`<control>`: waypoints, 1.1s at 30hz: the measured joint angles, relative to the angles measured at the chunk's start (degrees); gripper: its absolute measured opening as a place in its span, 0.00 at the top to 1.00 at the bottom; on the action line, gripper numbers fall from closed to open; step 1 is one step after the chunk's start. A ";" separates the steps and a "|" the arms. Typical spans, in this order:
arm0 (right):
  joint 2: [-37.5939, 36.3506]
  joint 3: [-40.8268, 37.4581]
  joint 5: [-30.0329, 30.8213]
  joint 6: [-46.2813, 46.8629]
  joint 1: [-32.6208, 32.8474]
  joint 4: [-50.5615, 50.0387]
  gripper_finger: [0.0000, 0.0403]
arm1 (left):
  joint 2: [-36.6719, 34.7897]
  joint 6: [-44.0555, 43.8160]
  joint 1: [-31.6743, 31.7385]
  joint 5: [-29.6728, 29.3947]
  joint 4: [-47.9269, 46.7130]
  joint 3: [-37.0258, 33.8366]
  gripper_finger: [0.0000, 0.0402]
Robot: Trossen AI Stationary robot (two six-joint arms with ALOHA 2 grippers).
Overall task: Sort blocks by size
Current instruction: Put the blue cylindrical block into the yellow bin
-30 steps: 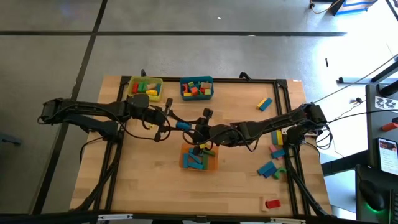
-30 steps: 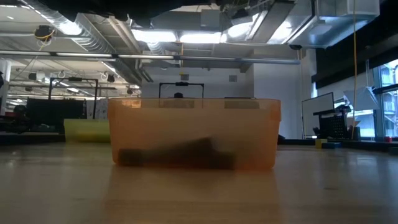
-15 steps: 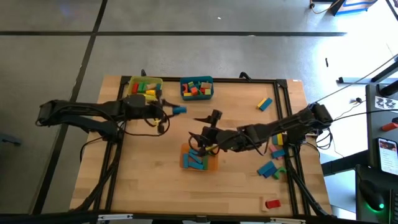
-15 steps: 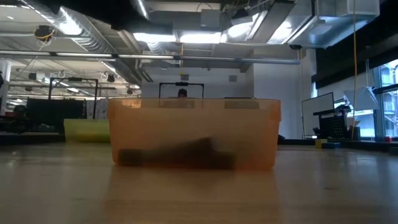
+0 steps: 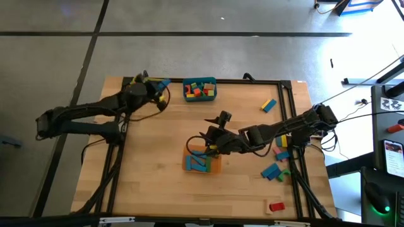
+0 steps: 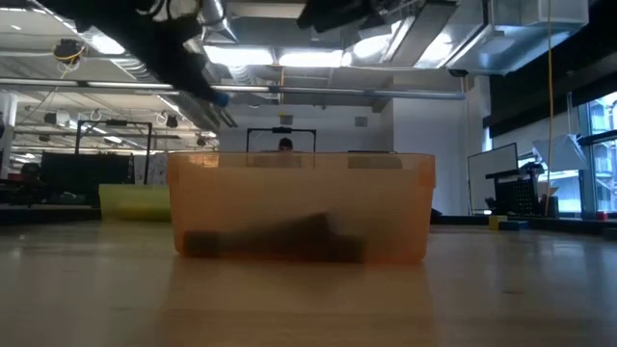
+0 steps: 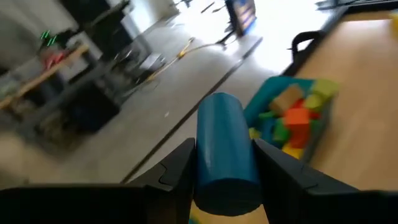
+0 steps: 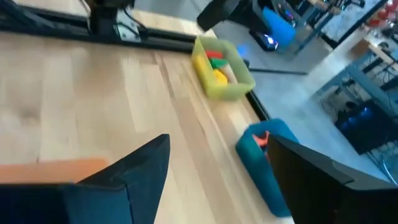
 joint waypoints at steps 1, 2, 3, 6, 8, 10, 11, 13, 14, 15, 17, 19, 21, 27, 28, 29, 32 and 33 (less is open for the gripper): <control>0.00 0.00 -0.17 0.86 0.02 -1.09 0.33 | 0.00 -0.82 1.65 0.06 -0.01 -0.32 0.67; 0.00 0.00 -0.38 1.81 0.03 -2.11 0.33 | 0.00 -1.76 3.41 0.06 -0.09 -0.60 0.67; 0.00 0.00 -0.40 2.73 0.01 -2.85 0.33 | 0.16 -2.35 5.14 0.05 -0.09 -0.86 0.67; 0.00 0.00 -0.36 3.28 0.01 -3.56 0.33 | 0.96 -4.89 10.12 0.03 1.34 -2.30 0.67; 0.00 0.00 -0.38 3.31 0.01 -3.55 0.33 | 2.15 -6.40 13.07 0.43 2.81 -3.28 0.68; 0.00 0.00 -0.40 3.32 0.01 -3.54 0.33 | 3.83 -7.03 15.88 2.32 3.43 -3.65 0.68; 0.00 0.00 -0.38 3.33 0.01 -3.56 0.33 | 4.77 -7.28 17.15 3.44 3.46 -3.65 0.68; 0.00 0.00 -0.39 3.33 0.01 -3.54 0.33 | 7.09 -8.23 19.36 5.61 3.56 -3.65 0.68; 0.00 0.00 -0.39 3.33 0.01 -3.54 0.33 | 8.35 -8.64 20.37 6.53 3.56 -3.65 0.68; 0.00 0.00 -0.40 3.32 0.01 -3.54 0.33 | 9.60 -9.09 21.33 7.13 3.67 -3.67 0.68; 0.00 0.00 -0.39 3.32 0.01 -3.56 0.33 | 12.05 -9.77 23.05 7.74 4.26 -3.67 0.68; 0.00 0.00 -0.40 3.32 0.01 -3.59 0.33 | 14.34 -10.19 24.71 8.09 4.42 -3.67 0.68; 0.00 0.00 -0.40 3.33 0.01 -3.71 0.33 | 16.34 -11.06 26.23 9.67 4.42 -3.67 0.68; 0.02 0.00 -0.40 3.32 0.01 -3.87 0.33 | 21.37 -13.61 29.17 16.90 4.00 -2.69 0.68; 0.02 0.00 -0.40 3.34 0.01 -3.85 0.33 | 22.13 -13.62 29.27 17.21 3.92 -2.69 0.68; 0.02 0.00 -0.40 3.32 0.01 -3.87 0.33 | 22.84 -13.52 29.27 17.63 3.85 -2.69 0.68; 0.04 0.00 -0.40 3.32 0.01 -3.86 0.33 | 24.29 -12.78 29.25 18.38 3.82 -2.69 0.68; 0.04 0.00 -0.40 3.32 0.01 -3.87 0.33 | 24.59 -12.54 29.23 18.41 3.84 -2.69 0.68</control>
